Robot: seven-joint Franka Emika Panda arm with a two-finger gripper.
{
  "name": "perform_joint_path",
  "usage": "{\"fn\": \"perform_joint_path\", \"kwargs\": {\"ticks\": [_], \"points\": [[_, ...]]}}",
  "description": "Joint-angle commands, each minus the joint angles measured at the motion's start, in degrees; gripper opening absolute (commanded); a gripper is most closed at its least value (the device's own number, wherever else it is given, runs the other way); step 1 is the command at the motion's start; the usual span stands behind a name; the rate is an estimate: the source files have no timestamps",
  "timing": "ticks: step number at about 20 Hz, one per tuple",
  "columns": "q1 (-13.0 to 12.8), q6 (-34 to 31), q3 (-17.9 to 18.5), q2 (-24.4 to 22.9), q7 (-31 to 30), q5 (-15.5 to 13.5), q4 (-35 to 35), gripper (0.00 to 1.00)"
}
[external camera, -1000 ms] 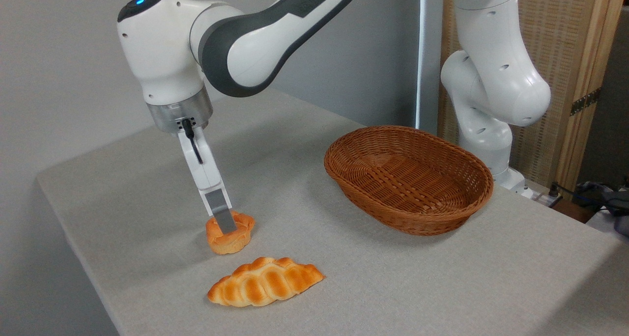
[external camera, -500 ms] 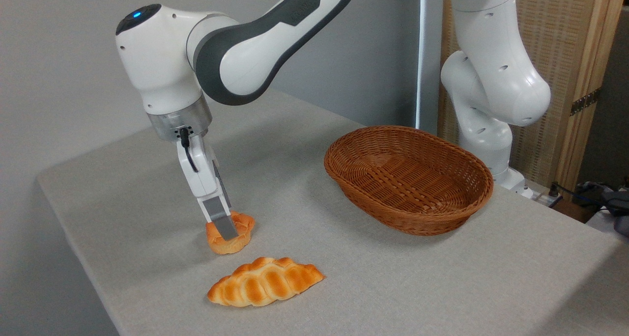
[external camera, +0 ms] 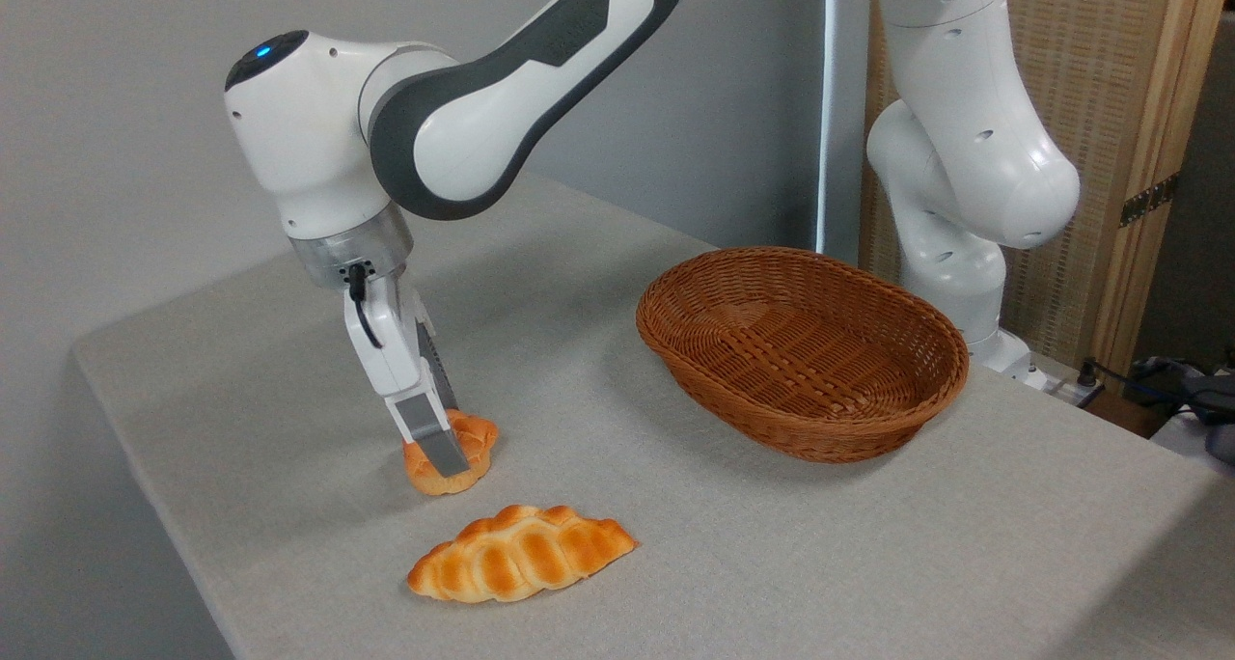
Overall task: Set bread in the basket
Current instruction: 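Lower the open gripper onto the small round bread roll, then close the gripper on the round bread roll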
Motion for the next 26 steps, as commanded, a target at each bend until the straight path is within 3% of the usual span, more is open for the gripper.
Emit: {"fn": "perform_joint_path", "kwargs": {"ticks": [1, 2, 4, 6, 10, 18, 26], "points": [[-0.2, 1.2, 0.0, 0.1, 0.6, 0.8, -0.2, 0.92], [-0.2, 1.2, 0.0, 0.1, 0.6, 0.8, -0.2, 0.82], [-0.2, 2.1, 0.0, 0.4, 0.5, 0.8, -0.2, 0.52], [-0.2, 2.2, 0.0, 0.4, 0.4, 0.8, -0.2, 0.33], [-0.2, 2.0, 0.0, 0.3, 0.0, 0.7, -0.2, 0.29], [-0.2, 1.3, 0.1, -0.9, -0.4, 0.2, -0.1, 0.33], [0.6, -8.5, 0.9, -11.0, -1.4, -1.7, -0.2, 0.37]]}}
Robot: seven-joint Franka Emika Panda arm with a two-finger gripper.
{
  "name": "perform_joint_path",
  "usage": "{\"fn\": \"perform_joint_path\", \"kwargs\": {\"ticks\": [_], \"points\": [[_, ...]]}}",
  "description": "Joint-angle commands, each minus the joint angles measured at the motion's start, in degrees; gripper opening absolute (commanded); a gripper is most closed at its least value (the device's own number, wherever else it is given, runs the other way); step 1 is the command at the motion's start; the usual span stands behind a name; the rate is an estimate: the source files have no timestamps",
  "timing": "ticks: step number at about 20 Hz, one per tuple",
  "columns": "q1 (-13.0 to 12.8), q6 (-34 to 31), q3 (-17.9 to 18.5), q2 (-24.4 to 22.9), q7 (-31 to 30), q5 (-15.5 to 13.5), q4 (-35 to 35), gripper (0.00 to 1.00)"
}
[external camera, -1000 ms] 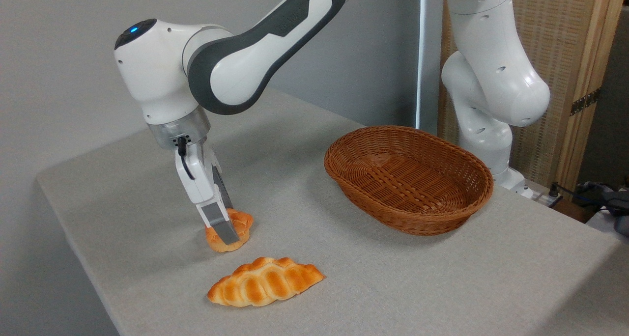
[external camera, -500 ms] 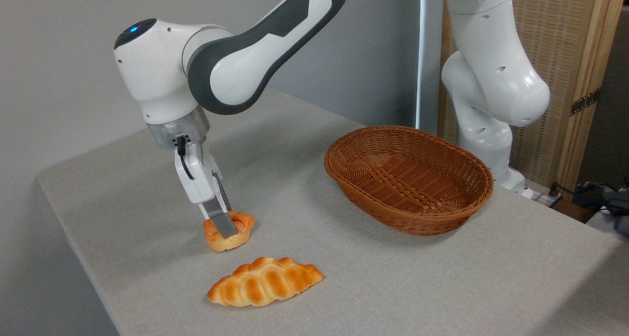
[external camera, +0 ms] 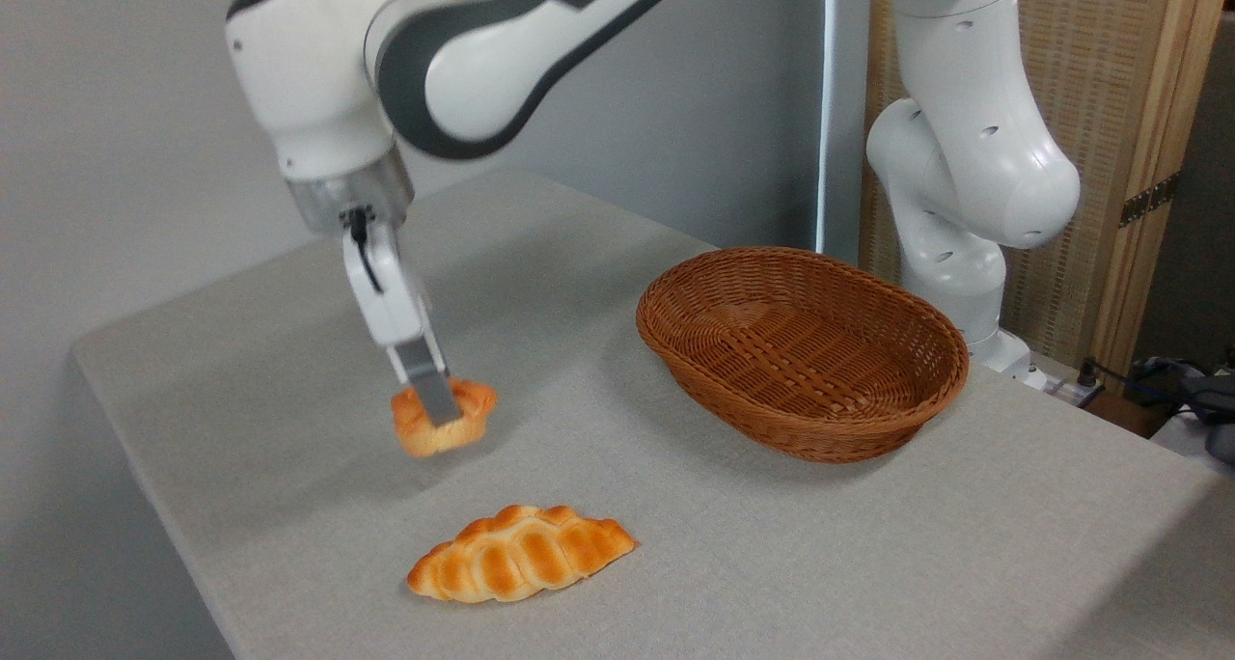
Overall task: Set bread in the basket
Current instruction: 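Lift the round roll and carry it over the wicker basket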
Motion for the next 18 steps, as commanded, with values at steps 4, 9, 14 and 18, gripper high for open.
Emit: {"fn": "perform_joint_path", "kwargs": {"ticks": [4, 9, 14, 18], "points": [[0.3, -9.7, 1.4, -12.7, -0.4, -1.7, -4.3, 0.37], [0.2, -12.7, 1.7, -21.8, 0.0, -2.2, -12.9, 0.39], [0.2, -15.8, 1.9, -28.8, 2.2, -2.1, -21.0, 0.4], [0.2, -19.4, 3.7, -31.9, 7.9, -1.8, -25.9, 0.41]]}}
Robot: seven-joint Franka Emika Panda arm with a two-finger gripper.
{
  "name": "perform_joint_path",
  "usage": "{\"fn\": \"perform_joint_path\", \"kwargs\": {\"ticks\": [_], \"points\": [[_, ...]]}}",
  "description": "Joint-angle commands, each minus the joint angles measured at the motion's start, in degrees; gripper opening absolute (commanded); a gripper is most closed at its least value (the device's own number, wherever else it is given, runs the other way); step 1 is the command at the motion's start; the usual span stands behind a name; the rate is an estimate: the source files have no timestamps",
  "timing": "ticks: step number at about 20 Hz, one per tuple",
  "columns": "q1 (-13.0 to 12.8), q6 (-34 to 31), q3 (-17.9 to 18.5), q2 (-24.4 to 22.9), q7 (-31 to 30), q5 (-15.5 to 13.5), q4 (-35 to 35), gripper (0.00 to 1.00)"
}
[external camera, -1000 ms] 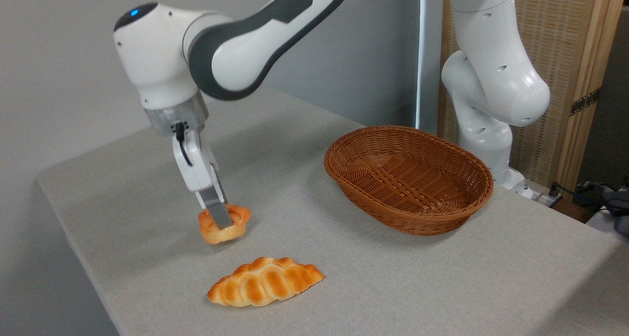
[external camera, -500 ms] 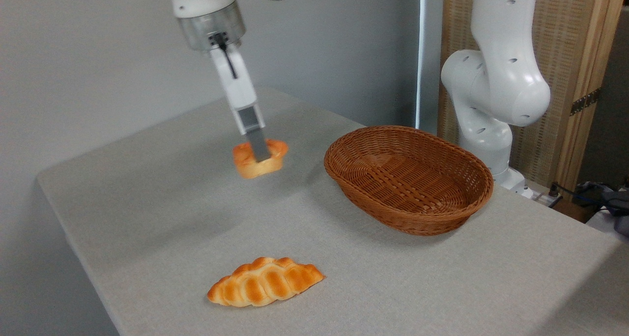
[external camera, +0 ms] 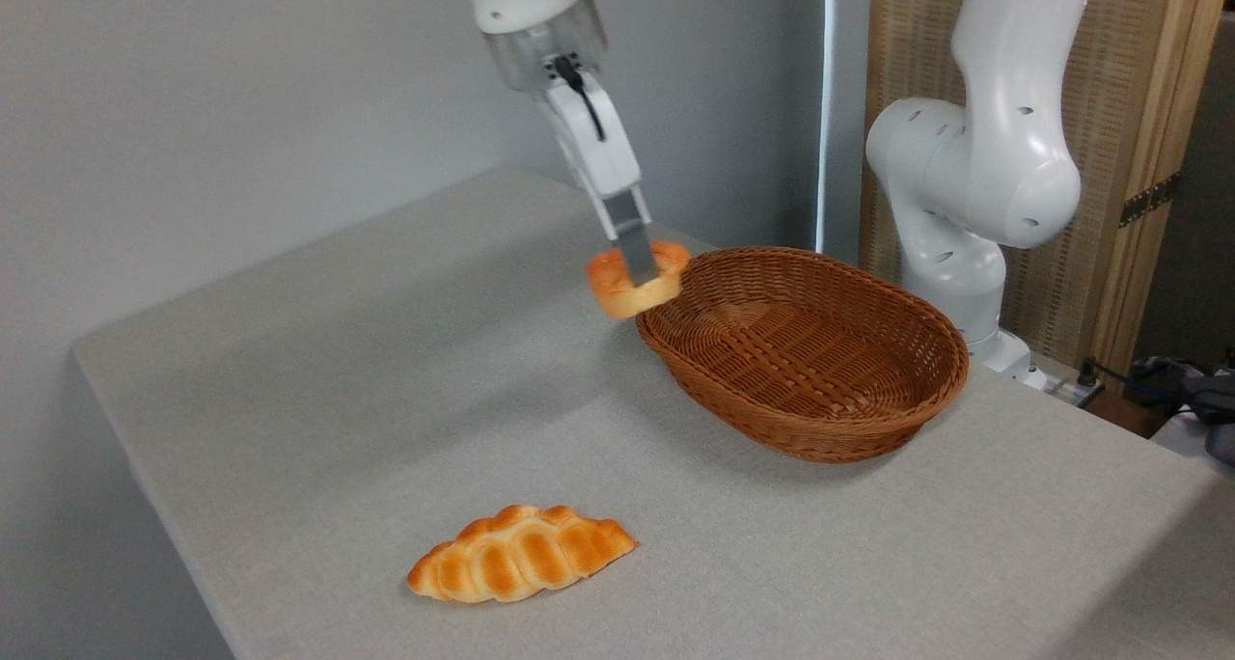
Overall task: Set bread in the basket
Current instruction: 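Lift the round roll and carry it over the wicker basket, then lower the roll into the basket and open the gripper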
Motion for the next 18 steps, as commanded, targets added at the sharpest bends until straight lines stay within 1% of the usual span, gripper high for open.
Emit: {"fn": "perform_joint_path", "kwargs": {"ticks": [1, 4, 5, 6, 7, 8, 10, 11, 18], "points": [[-0.4, -3.5, 1.9, -3.4, 5.6, -0.5, -4.6, 0.41], [-0.4, -4.2, 1.9, -3.3, 9.1, -0.1, -6.6, 0.41], [-0.4, -4.4, 1.9, -3.3, 11.1, 0.1, -8.0, 0.5], [-0.5, -4.5, 1.9, -3.3, 12.9, 0.1, -8.8, 0.68], [-0.4, -4.5, 1.8, -3.2, 14.0, 0.4, -9.0, 0.68], [-0.5, -4.5, 1.8, -3.0, 14.7, 0.9, -9.1, 0.71], [-0.5, -4.5, 1.8, -2.5, 15.4, 0.9, -9.2, 0.97], [-0.6, -4.5, 1.7, -2.1, 15.5, 0.9, -9.2, 1.0], [-0.8, -4.0, 1.5, -1.8, 15.8, 0.9, -9.0, 1.0]]}}
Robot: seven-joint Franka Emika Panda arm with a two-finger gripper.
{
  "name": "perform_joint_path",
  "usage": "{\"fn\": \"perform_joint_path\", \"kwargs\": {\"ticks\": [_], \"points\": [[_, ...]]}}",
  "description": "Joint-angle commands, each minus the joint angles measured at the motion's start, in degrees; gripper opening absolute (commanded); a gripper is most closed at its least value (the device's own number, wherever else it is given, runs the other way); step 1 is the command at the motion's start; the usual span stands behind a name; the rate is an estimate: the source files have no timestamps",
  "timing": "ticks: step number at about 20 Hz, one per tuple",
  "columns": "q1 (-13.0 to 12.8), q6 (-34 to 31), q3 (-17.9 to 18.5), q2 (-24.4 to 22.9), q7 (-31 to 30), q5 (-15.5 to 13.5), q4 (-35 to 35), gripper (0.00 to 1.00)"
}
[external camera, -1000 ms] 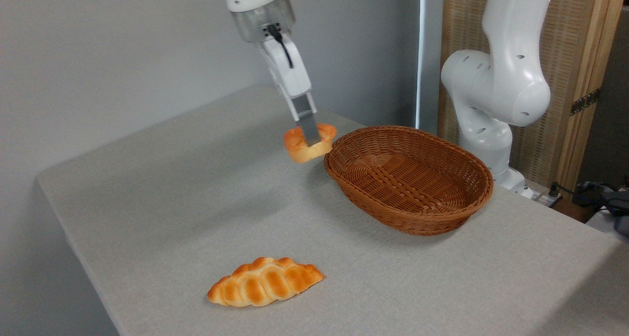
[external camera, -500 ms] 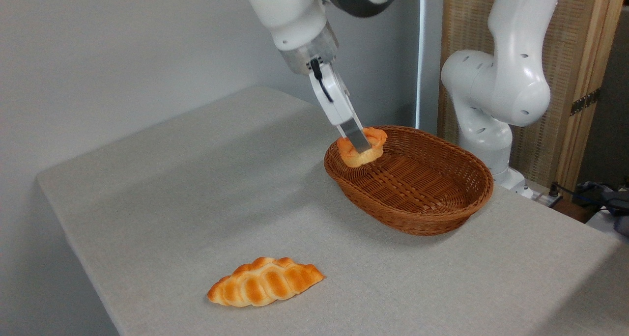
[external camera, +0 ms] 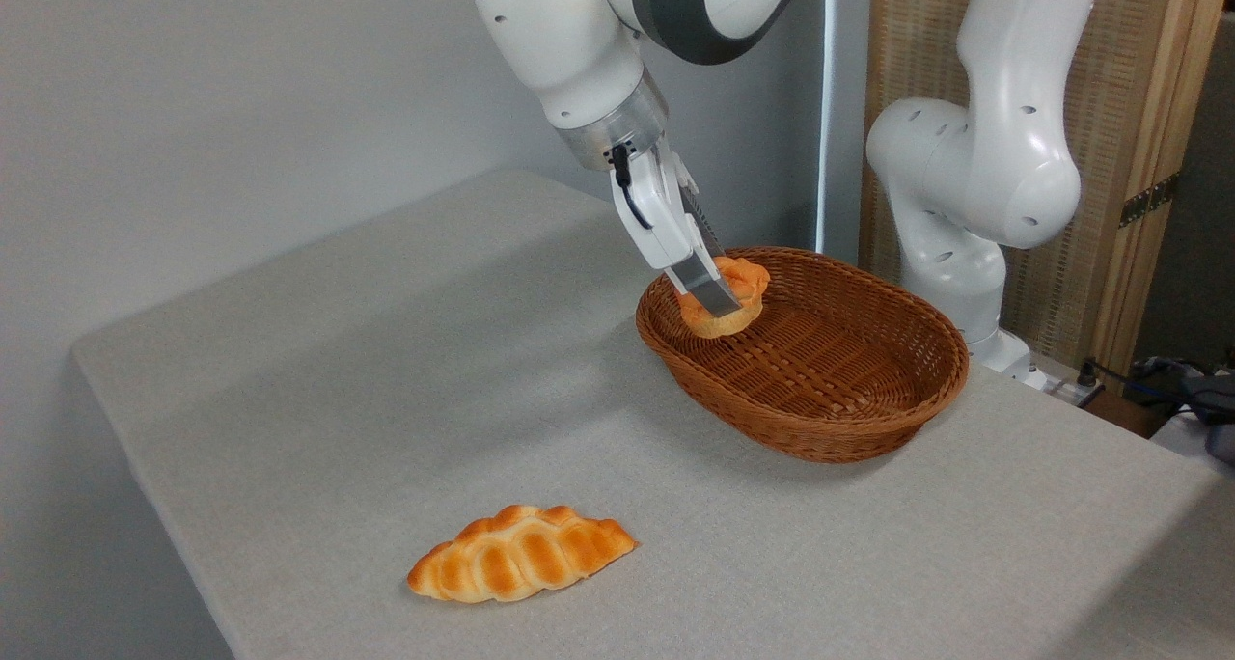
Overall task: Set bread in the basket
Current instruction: 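Lower the roll into the basket and open the gripper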
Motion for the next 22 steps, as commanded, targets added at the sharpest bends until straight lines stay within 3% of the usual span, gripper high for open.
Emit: {"fn": "perform_joint_path", "kwargs": {"ticks": [1, 15, 22], "points": [[-0.5, -0.7, 0.2, 0.0, 1.2, 0.7, 0.5, 1.0], [-0.5, 0.7, 0.1, 0.0, 1.3, 0.7, 1.9, 1.0], [0.0, 8.4, 0.6, 2.0, -0.8, -0.2, 8.4, 1.0]]}}
